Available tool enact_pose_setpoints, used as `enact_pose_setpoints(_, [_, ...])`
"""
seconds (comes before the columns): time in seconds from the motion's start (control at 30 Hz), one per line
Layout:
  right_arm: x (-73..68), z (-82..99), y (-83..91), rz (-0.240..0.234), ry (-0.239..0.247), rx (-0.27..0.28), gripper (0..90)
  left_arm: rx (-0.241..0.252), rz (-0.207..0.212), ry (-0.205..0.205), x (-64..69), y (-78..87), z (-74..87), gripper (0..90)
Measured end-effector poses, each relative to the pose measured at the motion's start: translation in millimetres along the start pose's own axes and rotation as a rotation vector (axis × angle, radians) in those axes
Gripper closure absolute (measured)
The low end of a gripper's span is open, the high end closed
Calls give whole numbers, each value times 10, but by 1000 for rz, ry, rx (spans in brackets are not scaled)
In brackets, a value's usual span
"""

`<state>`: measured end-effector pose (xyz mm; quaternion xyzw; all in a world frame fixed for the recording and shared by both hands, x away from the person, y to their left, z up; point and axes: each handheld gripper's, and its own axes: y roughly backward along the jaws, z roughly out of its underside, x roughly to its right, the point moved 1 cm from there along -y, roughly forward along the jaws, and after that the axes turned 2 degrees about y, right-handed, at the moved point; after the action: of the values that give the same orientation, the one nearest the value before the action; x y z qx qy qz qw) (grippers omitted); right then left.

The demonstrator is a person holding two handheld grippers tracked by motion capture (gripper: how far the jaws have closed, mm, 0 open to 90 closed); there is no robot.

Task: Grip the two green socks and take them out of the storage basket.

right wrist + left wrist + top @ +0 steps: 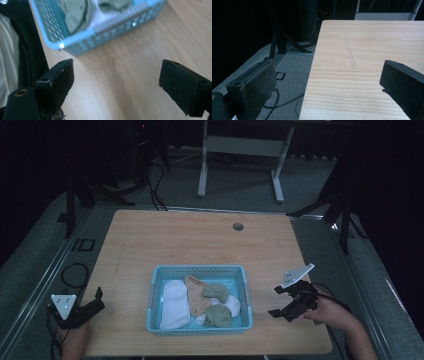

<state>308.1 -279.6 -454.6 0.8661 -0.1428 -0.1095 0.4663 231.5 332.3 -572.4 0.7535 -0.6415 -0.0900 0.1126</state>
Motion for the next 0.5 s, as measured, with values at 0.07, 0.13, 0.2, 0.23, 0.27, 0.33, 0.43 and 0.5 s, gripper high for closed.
enact_pose_setpoints(0.07, [-19,-48,12,-7,6,6,123,1,1,0,0,0,0,3])
enact_pose_setpoints(0.13, [-64,-161,20,-15,35,19,123,0,3,-2,0,-2,-1,3])
enact_pose_setpoints(0.2, [-93,-238,13,-28,52,24,125,-1,5,-4,-1,-3,-1,4])
enact_pose_setpoints(0.23, [-112,-275,6,-30,62,25,125,0,4,-3,-2,-3,-2,4])
enact_pose_setpoints(0.27, [-133,-312,-4,-29,72,24,131,0,4,-2,-2,-3,-1,3])
enact_pose_setpoints(0.33, [-167,-373,-26,-39,94,30,139,-2,7,-3,-2,-5,-2,3])
enact_pose_setpoints(0.43, [-219,-478,-81,-67,124,31,158,-1,8,-5,0,-8,-2,3])
enact_pose_setpoints(0.5, [-250,-542,-114,-92,137,25,183,0,7,-7,3,-8,-2,4])
